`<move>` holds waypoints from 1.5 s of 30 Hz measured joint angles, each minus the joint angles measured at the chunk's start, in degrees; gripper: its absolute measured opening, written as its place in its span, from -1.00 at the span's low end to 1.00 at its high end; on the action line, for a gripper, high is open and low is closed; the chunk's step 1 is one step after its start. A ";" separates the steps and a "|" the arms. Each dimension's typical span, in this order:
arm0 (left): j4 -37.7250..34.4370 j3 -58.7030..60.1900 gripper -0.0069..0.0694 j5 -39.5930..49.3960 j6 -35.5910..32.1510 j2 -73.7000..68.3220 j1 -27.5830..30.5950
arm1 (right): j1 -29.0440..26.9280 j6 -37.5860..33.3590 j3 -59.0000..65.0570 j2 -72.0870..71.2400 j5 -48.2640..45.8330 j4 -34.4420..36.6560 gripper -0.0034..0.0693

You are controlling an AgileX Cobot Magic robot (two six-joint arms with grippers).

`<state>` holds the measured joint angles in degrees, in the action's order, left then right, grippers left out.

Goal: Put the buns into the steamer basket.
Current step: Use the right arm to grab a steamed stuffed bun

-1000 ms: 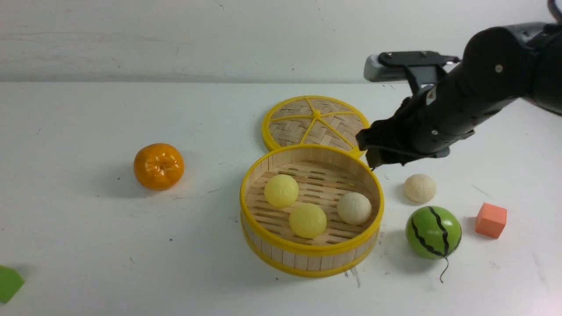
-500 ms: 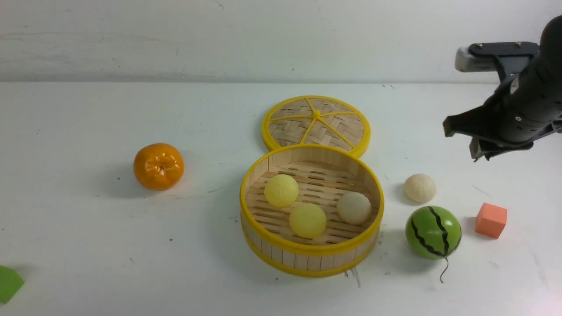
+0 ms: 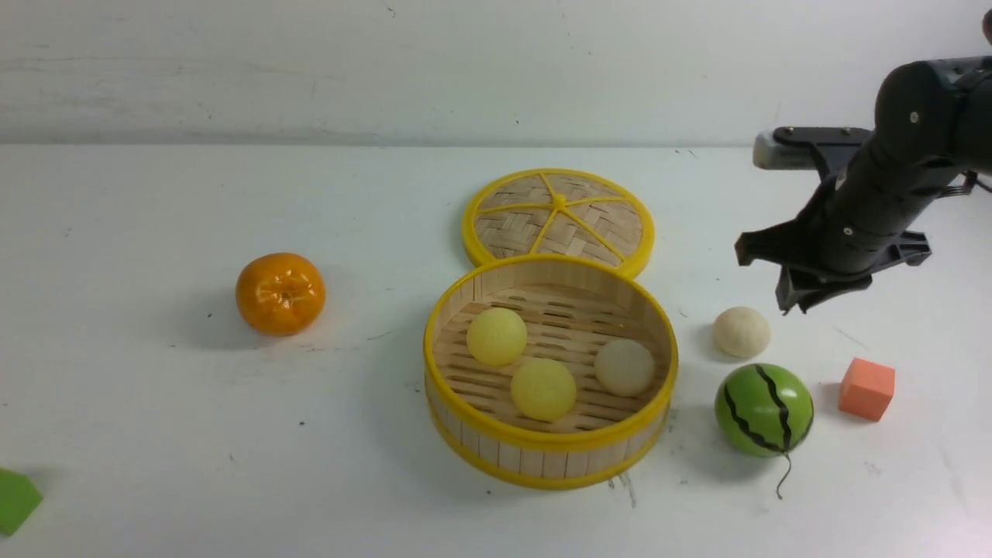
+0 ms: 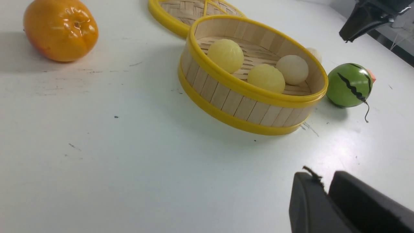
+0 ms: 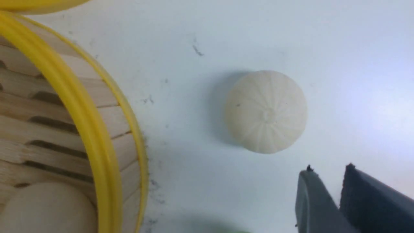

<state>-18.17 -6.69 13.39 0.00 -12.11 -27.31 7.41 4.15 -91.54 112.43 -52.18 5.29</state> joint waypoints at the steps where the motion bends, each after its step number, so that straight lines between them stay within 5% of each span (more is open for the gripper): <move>1: 0.00 0.00 -0.58 0.00 0.00 0.00 0.00 | 0.00 -0.15 -0.18 0.22 -0.06 0.27 -0.48; 10: 0.00 0.00 -0.55 0.00 0.00 0.00 0.00 | 0.00 -5.30 -4.00 6.66 2.85 6.46 -0.24; 36: 0.00 0.00 -0.50 0.00 0.00 0.00 0.00 | 0.00 -4.58 -4.52 9.53 6.32 2.95 -0.24; 41: 0.00 0.00 -0.49 0.00 0.00 0.00 0.00 | 0.00 -4.58 -4.52 9.78 6.54 2.88 -0.31; 45: 0.00 0.00 -0.48 0.00 0.00 0.00 0.00 | 0.00 -4.58 -4.52 9.89 6.58 2.50 -0.56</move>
<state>-18.17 -6.69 13.39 0.00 -12.11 -27.31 7.41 -0.43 -96.06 122.32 -45.59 7.79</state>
